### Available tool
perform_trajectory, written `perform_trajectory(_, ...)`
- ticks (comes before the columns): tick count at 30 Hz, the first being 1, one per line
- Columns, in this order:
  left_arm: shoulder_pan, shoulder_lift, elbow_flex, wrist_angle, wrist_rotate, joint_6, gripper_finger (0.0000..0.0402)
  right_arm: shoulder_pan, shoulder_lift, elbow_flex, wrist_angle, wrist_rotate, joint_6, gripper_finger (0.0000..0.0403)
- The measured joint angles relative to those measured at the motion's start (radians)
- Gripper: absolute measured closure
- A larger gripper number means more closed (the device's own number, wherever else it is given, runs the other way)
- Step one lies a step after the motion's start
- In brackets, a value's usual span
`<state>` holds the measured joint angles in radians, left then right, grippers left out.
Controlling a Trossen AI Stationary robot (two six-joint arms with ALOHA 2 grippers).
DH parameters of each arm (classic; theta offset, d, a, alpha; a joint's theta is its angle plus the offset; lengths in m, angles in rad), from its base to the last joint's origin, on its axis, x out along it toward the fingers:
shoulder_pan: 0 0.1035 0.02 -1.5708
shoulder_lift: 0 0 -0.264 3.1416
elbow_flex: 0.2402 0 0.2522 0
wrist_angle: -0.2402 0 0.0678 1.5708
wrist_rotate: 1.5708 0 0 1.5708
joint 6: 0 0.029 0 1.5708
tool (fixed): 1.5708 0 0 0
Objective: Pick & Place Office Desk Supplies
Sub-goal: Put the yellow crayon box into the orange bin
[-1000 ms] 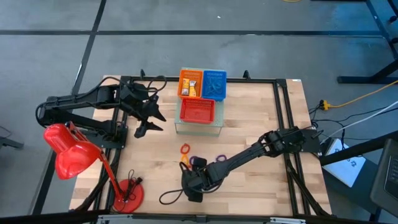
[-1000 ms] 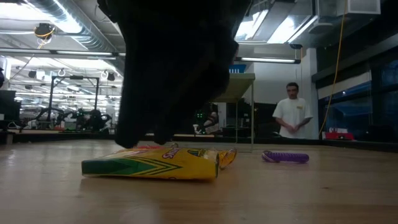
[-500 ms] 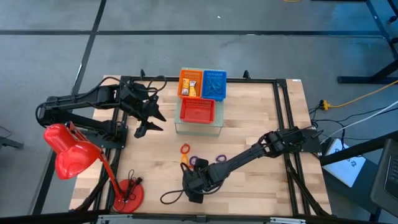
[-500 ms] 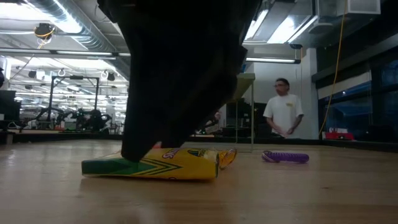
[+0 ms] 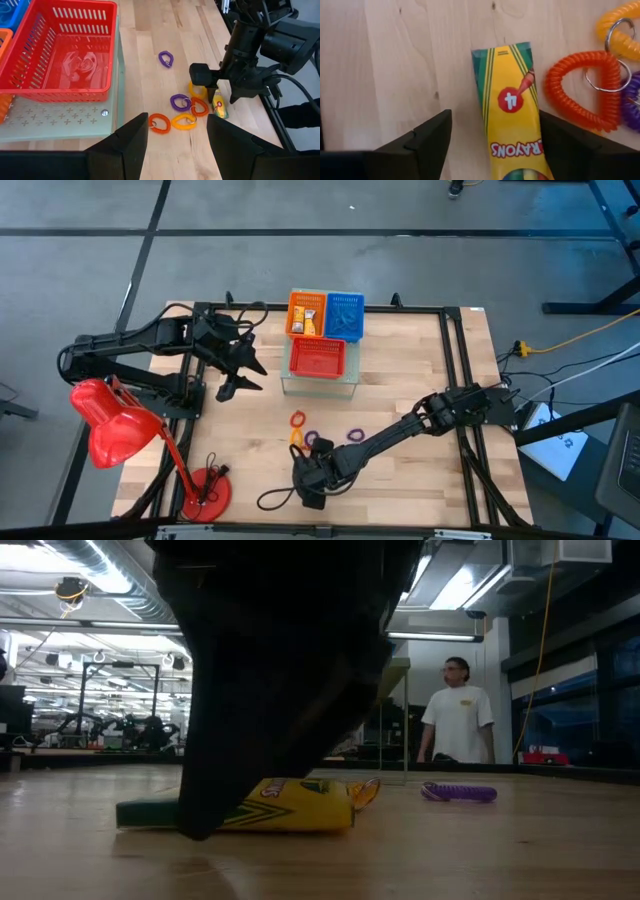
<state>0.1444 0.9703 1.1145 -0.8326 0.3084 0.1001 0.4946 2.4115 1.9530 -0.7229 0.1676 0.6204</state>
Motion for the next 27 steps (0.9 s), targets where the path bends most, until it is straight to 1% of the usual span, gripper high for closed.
perform_trajectory(10,0.0,0.0,0.0,-0.001,0.0,-0.008,0.0203,-0.001,0.0,0.0,-0.01,-0.001,0.028,0.0195)
perform_trajectory(16,0.0,0.0,0.0,-0.001,0.0,-0.009,0.0201,-0.001,0.0,0.03,-0.018,-0.006,0.029,0.0234)
perform_trajectory(23,0.0,0.0,0.0,-0.002,0.0,-0.011,0.0203,-0.003,0.0,0.061,-0.04,-0.005,0.024,0.0266)
perform_trajectory(27,0.0,0.0,0.0,-0.002,0.002,-0.013,0.0203,-0.003,0.0,0.061,-0.044,-0.004,0.025,0.0275)
